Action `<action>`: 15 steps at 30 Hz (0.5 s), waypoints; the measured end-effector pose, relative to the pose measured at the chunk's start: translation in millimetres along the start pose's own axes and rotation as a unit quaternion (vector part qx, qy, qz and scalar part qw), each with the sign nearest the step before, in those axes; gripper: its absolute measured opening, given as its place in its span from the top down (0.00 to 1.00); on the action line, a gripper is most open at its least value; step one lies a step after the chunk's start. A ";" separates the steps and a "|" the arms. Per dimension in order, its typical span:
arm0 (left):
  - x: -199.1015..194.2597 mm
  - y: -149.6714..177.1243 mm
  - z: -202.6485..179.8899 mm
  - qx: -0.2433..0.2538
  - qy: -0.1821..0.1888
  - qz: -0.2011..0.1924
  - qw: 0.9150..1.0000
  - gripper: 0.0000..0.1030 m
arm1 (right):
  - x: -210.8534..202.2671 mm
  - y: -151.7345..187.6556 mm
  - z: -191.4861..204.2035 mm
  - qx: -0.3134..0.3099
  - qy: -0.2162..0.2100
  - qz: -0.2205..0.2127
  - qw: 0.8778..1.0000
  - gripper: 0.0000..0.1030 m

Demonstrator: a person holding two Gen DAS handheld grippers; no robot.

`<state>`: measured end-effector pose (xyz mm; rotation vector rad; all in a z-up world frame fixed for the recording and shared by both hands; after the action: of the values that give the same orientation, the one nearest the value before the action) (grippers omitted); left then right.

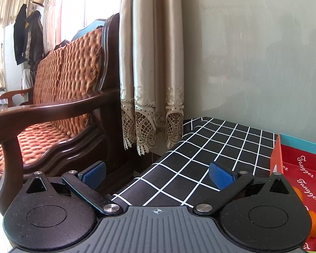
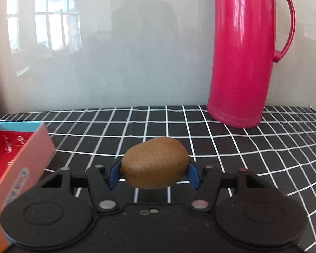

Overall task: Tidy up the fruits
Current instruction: 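Carry the kiwi in the right gripper into the box and release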

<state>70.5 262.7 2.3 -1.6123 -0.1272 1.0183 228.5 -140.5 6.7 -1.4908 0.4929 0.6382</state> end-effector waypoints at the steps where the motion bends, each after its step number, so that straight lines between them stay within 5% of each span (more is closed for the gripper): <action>1: -1.7 0.1 0.5 0.000 0.001 -0.001 1.000 0.00 | -10.5 2.5 5.1 -0.002 -0.004 -0.003 1.000 0.41; 15: -14.3 -2.9 11.8 0.004 0.001 -0.007 1.000 0.00 | -64.5 0.4 84.5 -0.061 -0.098 -0.042 0.992 0.41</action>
<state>55.1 264.2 12.9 -1.6029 -0.1323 1.0048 173.0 -61.9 52.1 -1.5366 0.2413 0.7496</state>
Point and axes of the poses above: each gripper's, at about its wrist camera, not at the fingertips, and x roughly the way its jaws point, z to its left, y to its underside, the point moved 1 cm from there along x, roughly the way its jaws point, and after that the axes turned 9 degrees about z, right-handed, at the moved point
